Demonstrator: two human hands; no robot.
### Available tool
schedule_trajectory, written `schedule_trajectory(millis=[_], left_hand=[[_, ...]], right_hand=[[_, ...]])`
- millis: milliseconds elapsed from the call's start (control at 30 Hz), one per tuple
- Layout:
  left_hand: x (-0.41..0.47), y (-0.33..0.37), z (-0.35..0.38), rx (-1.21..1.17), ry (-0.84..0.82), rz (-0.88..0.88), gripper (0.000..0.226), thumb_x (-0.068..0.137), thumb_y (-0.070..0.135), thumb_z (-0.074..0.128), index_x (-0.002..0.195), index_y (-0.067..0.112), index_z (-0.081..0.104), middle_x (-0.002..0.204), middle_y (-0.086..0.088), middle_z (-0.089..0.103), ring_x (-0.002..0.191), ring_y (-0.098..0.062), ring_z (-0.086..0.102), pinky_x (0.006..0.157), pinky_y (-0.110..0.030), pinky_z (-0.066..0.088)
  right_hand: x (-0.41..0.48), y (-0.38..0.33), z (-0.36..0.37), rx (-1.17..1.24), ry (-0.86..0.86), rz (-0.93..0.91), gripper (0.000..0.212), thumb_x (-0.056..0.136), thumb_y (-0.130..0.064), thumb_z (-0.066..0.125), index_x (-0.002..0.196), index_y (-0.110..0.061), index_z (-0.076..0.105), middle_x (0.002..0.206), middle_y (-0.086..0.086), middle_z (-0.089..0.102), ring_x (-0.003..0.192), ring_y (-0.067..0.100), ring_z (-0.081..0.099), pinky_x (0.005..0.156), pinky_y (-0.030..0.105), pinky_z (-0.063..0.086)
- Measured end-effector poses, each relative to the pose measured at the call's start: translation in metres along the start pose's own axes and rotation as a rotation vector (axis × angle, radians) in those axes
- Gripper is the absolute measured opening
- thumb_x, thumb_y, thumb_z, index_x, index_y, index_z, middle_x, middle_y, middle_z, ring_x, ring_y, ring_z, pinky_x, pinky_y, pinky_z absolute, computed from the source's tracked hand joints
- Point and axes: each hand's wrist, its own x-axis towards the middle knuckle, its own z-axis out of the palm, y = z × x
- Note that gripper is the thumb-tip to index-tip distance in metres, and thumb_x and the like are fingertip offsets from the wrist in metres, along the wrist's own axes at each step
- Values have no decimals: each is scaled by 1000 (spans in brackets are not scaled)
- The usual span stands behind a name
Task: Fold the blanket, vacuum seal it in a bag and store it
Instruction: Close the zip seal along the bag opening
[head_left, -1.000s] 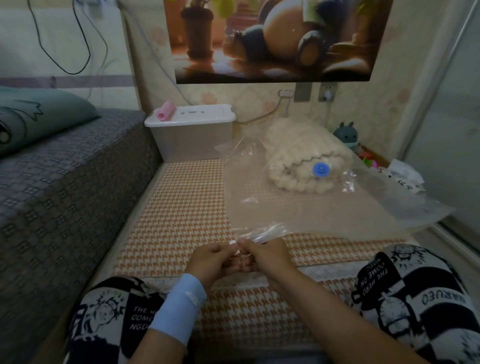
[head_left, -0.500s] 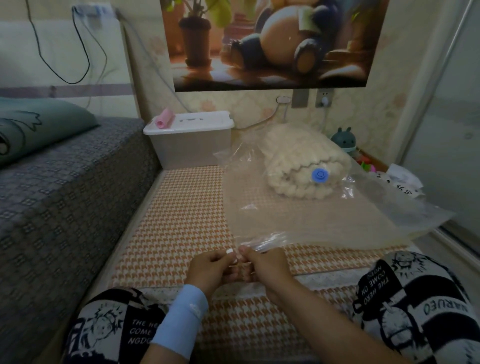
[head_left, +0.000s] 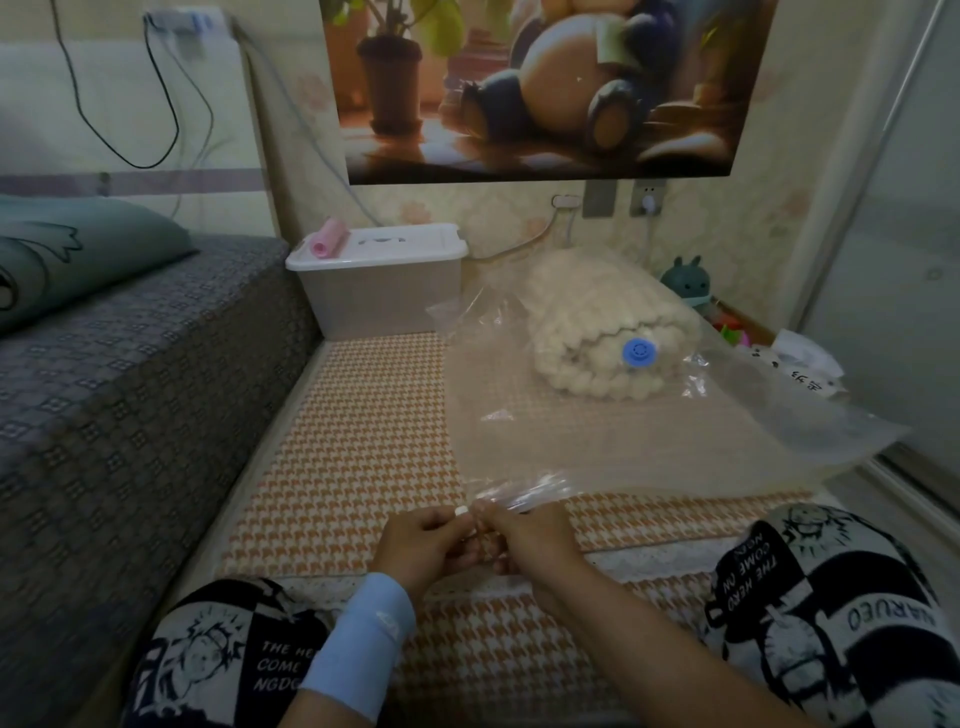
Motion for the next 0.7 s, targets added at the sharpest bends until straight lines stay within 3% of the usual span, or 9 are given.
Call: schedule_trajectory(millis=[200,367,567,700], left_hand=[[-1,-1,-1,-117,-32,-62,7,87,-3,63,91,-3,68,75,-15,66,66,-19,62,54,-24,56],[-3,1,-1,-155,-45,-64,7,88,0,62,91,-1,69,72,-11,69,59,-14,64,54,-21,56],[-4,-2,-1,-92,-30,-45,4,85,-4,65,85,-5,68,68,-13,69,56,-14,67,54,-20,56],[-6,-3,3,-71,-53,-54,9,88,-6,60,81,-3,65,58,-7,68,50,-9,65,51,-17,54]], right_hand=[[2,2,-2,-8,-3,59,34,80,-29,82,84,3,71,56,7,57,41,15,52,43,26,43],[1,-5,-6,132,-217,160,27,91,-28,69,89,-2,67,65,7,58,44,18,50,46,27,46],[0,0,-5,97,-159,170,17,92,-14,68,88,2,69,60,6,61,40,14,48,43,26,45],[0,2,-5,96,-172,166,21,94,-12,65,77,0,66,54,5,59,36,12,48,42,24,46]])
